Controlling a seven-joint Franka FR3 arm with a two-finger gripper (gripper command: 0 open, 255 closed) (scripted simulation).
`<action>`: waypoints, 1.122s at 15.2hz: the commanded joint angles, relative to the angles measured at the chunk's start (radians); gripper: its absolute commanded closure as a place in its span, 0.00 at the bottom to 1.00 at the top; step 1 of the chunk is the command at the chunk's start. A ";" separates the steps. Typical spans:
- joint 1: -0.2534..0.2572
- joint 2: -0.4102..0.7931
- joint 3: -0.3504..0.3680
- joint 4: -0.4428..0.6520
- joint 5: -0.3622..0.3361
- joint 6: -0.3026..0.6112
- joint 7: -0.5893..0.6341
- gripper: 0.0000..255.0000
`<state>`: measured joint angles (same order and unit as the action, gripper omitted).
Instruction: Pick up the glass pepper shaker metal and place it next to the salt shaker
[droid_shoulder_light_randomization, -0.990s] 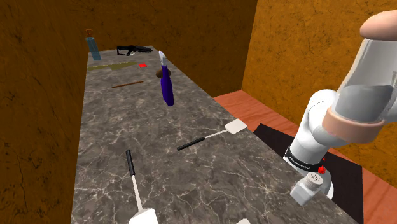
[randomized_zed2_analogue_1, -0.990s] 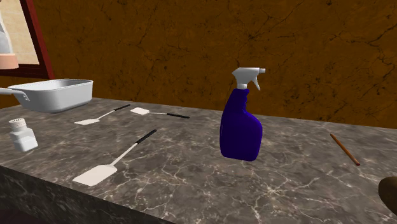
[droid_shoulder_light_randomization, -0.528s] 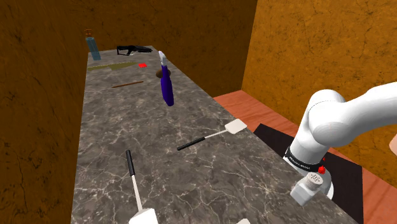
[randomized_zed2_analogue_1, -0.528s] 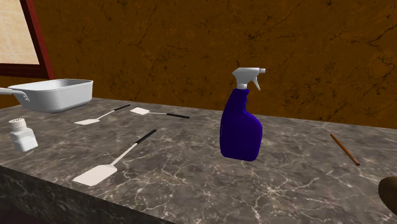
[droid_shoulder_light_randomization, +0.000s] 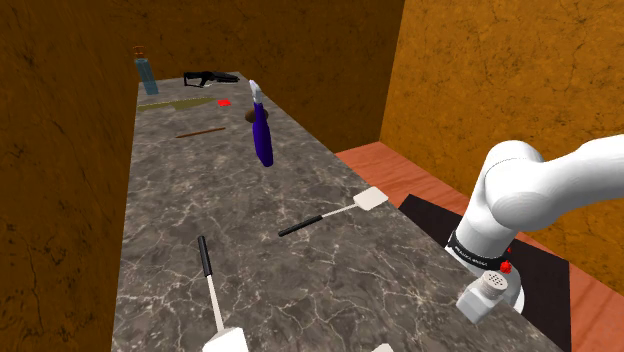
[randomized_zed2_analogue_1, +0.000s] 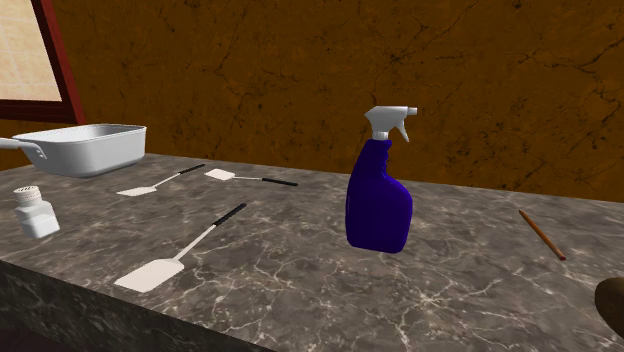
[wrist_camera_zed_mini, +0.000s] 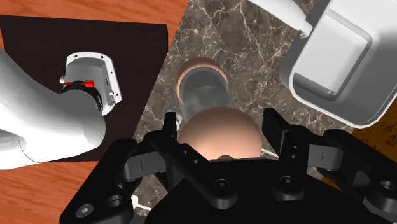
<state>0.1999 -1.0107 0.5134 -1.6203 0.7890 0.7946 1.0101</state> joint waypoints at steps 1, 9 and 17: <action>0.008 -0.034 0.001 -0.052 0.002 0.017 -0.014 1.00; 0.032 -0.142 0.012 -0.220 0.008 0.072 -0.061 1.00; 0.056 -0.240 0.033 -0.370 0.026 0.122 -0.095 1.00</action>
<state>0.2511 -1.2362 0.5449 -1.9708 0.8120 0.9124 0.9176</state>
